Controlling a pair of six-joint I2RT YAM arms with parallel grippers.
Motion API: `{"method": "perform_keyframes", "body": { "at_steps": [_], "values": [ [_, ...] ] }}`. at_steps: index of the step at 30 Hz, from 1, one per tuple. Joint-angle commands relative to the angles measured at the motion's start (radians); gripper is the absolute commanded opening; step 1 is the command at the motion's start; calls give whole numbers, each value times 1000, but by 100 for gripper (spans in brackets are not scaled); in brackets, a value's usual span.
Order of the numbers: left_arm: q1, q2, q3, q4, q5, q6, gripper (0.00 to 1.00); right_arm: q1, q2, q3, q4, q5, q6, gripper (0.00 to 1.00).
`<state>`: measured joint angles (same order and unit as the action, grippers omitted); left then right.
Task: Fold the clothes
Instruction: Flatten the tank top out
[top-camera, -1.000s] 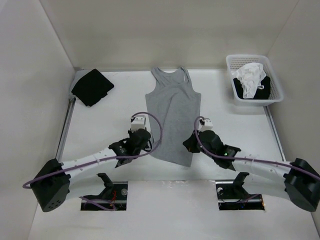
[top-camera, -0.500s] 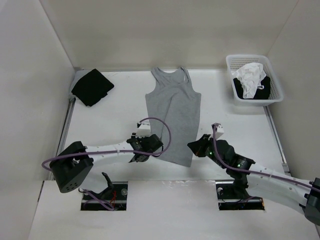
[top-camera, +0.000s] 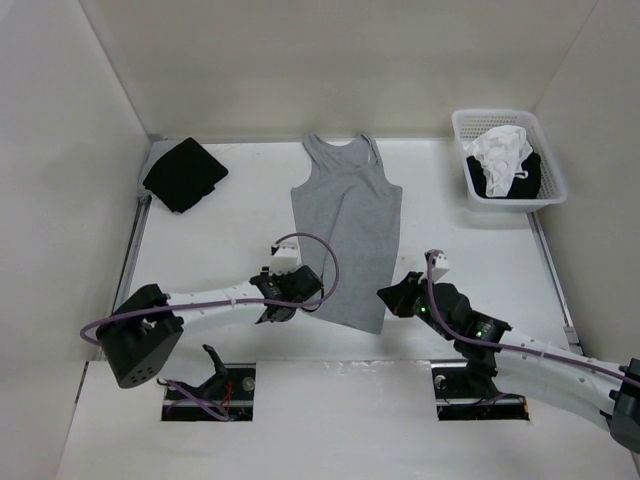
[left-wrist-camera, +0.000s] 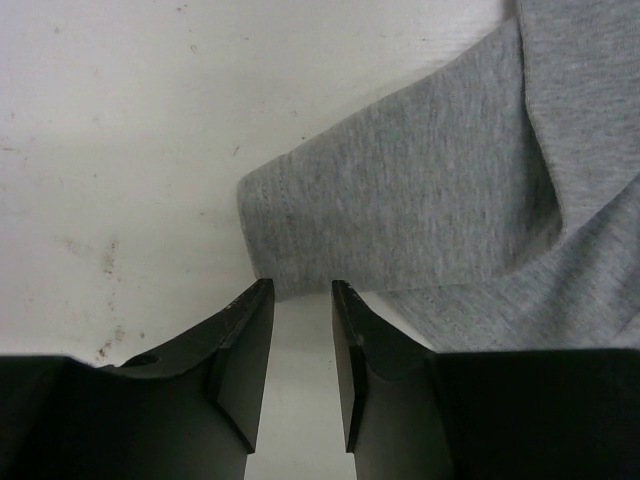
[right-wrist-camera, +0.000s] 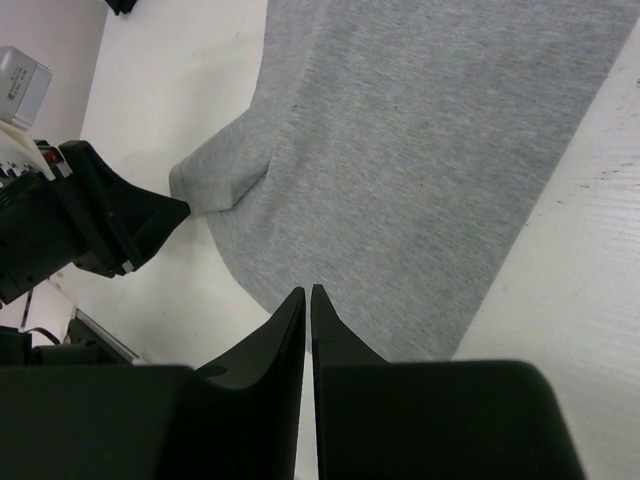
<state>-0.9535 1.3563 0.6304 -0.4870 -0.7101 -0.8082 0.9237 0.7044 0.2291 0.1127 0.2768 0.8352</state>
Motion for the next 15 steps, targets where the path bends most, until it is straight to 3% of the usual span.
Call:
{"method": "perform_keyframes", "body": {
  "at_steps": [1, 7, 12, 15],
  "values": [
    [15, 6, 20, -2, 12, -16, 30, -1, -11, 4, 30, 9, 4, 9],
    [43, 70, 31, -2, 44, -9, 31, -3, -31, 7, 22, 6, 2, 9],
    [65, 86, 32, 1, 64, -5, 24, -10, -48, 9, 12, 5, 1, 10],
    [72, 95, 26, 21, 90, 3, 13, -16, -55, 15, -2, 5, -2, 11]
  ]
}}
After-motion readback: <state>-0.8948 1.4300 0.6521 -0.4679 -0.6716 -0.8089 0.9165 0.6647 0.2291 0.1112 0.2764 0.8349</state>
